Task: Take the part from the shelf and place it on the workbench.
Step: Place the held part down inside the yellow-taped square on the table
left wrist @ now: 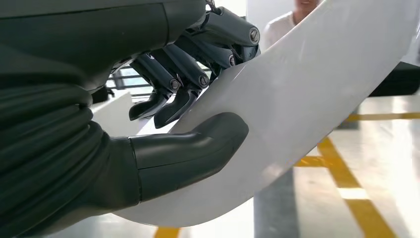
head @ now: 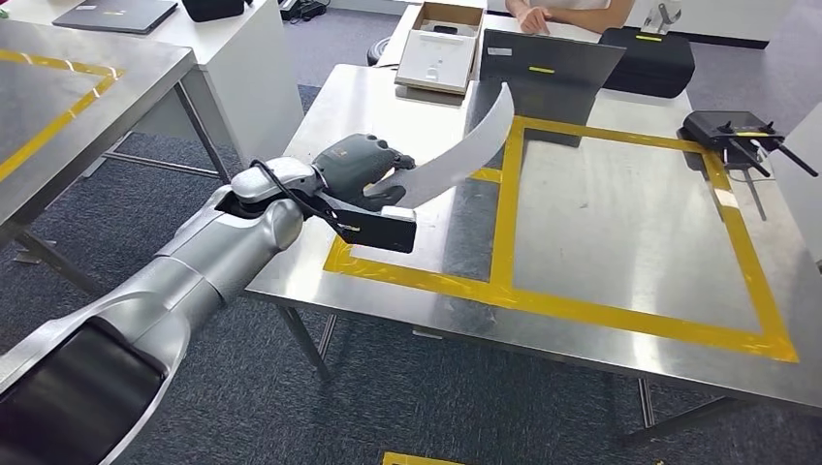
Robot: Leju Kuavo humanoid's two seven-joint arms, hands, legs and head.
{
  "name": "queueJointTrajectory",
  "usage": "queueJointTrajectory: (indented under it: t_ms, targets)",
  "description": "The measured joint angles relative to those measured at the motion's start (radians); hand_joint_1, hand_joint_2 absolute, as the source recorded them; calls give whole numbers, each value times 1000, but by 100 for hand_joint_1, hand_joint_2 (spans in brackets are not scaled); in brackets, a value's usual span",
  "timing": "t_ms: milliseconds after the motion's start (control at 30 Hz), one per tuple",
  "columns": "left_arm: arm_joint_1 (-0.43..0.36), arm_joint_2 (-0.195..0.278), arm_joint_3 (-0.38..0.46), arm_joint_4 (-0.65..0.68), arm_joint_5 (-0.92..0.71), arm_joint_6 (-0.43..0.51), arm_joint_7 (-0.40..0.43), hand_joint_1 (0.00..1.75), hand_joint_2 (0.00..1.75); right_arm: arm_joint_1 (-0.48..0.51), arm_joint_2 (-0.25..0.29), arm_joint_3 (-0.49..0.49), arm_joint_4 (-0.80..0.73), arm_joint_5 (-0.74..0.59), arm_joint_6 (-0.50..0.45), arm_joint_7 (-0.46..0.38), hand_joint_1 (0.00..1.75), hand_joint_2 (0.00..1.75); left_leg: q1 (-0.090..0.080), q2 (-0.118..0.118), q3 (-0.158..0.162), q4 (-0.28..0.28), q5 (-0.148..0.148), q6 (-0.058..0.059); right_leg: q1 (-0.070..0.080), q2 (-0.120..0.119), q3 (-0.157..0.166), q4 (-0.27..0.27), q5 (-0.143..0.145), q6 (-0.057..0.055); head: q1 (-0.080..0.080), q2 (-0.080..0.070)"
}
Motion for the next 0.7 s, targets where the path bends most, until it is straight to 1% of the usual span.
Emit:
queueJointTrajectory:
  t_ms: [67,167,267,400,700]
  targets:
    - [0,-20,-4,1,-13,-18,16,175,175,-1,3,0,0,-4,-8,0,0,0,0,1,0,0,0,0,0,1,0,0,0,0,0,0]
    - [-1,-31,-11,6,-25,-44,52,175,175,0,7,0,0,-8,-16,0,0,0,0,2,0,0,0,0,0,2,-1,0,0,0,0,0]
    - [-3,-28,-14,14,-29,-61,73,175,175,3,10,0,0,-10,-18,0,0,0,0,2,1,-1,0,0,0,2,-1,0,0,0,0,0]
    - [-3,-23,-16,21,-32,-67,77,175,175,3,13,0,0,-10,-19,0,0,0,0,2,1,-1,0,0,0,2,-1,1,0,0,0,0]
    - [-4,-17,-24,27,-39,-51,90,175,175,3,17,0,0,-10,-20,0,0,0,0,2,1,-1,0,0,0,2,-1,0,0,0,0,0]
